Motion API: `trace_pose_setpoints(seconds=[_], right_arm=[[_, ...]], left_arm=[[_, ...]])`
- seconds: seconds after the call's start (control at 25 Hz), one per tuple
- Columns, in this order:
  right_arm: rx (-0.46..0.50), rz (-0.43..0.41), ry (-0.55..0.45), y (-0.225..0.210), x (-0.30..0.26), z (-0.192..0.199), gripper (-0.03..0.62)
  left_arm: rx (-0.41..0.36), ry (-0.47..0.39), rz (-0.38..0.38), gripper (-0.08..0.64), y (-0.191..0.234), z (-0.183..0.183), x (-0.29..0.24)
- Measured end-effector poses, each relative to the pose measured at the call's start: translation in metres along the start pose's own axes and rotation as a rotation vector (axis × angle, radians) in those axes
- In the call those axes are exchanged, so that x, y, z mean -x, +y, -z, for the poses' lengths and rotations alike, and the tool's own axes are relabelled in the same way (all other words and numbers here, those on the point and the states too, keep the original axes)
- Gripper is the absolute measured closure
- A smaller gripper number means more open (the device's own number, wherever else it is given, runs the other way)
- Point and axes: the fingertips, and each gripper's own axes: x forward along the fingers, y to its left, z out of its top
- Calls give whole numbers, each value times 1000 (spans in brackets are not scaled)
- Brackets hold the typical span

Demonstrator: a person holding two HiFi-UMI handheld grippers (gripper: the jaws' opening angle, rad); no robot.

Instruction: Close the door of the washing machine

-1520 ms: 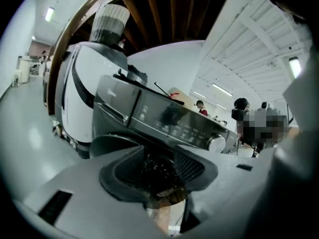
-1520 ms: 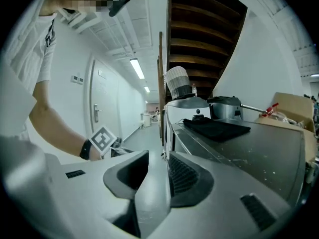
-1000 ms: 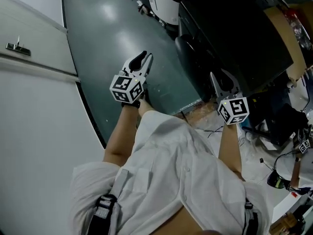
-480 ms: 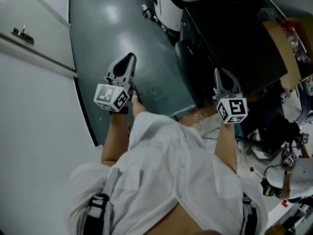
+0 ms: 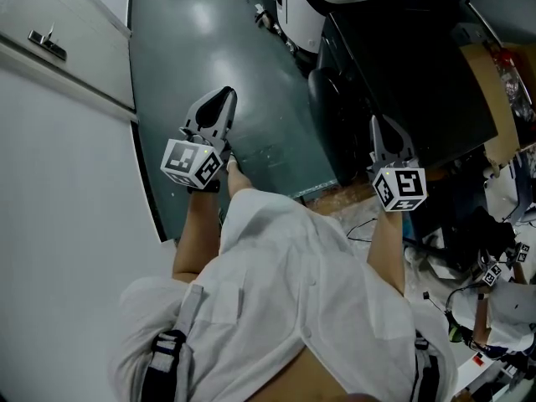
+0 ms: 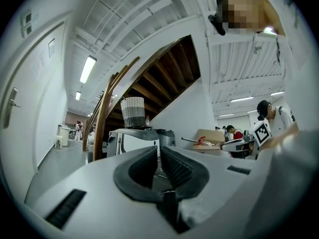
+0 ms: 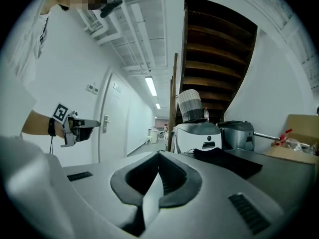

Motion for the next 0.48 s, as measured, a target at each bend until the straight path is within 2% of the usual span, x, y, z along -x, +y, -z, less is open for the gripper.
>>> trace_pose_setpoints(seconds=[0.48], right_arm=[[8,2,2,6,6,-2,566]], left_arm=[[4,-9,1,529,-1,-2,6]])
